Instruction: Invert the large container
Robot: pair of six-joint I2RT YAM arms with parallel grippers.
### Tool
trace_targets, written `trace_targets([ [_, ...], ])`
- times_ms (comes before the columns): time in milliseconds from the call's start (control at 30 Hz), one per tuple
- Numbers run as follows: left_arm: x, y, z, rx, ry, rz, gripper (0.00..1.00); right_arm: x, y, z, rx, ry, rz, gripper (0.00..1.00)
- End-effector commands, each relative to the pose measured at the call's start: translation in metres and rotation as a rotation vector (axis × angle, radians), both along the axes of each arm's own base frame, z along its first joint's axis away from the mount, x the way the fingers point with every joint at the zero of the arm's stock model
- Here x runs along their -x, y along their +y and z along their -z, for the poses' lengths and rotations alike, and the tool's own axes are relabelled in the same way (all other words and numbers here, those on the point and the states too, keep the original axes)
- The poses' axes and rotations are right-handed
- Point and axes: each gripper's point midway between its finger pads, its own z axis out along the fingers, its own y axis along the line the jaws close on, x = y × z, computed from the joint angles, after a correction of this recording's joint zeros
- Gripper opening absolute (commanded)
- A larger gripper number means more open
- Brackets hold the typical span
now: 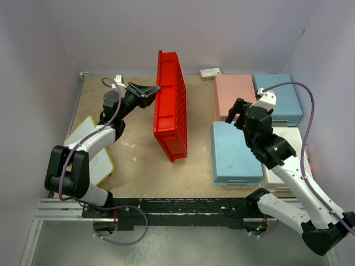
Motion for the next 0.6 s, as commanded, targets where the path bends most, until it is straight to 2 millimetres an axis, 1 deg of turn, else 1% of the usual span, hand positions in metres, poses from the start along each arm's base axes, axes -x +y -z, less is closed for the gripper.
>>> trace_targets([
  [0, 0.003, 0.044, 0.084, -0.368, 0.125, -0.028, 0.29, -0.002, -0.005, -0.014, -0.019, -0.042, 0.034, 0.83],
  [33, 0.004, 0.055, 0.093, -0.427, 0.146, -0.039, 0.33, -0.002, -0.005, -0.014, -0.017, -0.042, 0.035, 0.83],
  [67, 0.005, 0.065, 0.101, -0.492, 0.164, -0.048, 0.36, -0.002, -0.005, -0.013, -0.016, -0.04, 0.036, 0.83],
  [133, 0.009, 0.085, 0.113, -0.615, 0.211, -0.08, 0.39, -0.002, -0.005, -0.011, -0.018, -0.038, 0.035, 0.83],
  [167, 0.011, 0.094, 0.115, -0.679, 0.217, -0.102, 0.42, -0.003, -0.004, -0.011, -0.02, -0.038, 0.031, 0.83],
  [200, 0.01, 0.103, 0.112, -0.737, 0.216, -0.124, 0.45, -0.003, -0.002, -0.011, -0.022, -0.037, 0.029, 0.83],
  [267, 0.012, 0.119, 0.113, -0.858, 0.233, -0.151, 0.49, -0.005, 0.0, -0.009, -0.024, -0.031, 0.023, 0.83],
  [333, 0.013, 0.131, 0.111, -0.955, 0.229, -0.163, 0.53, -0.007, 0.001, -0.009, -0.025, -0.029, 0.02, 0.83],
  [567, 0.014, 0.15, 0.086, -1.109, 0.186, -0.183, 0.6, -0.011, 0.008, -0.008, -0.032, -0.024, -0.002, 0.83],
])
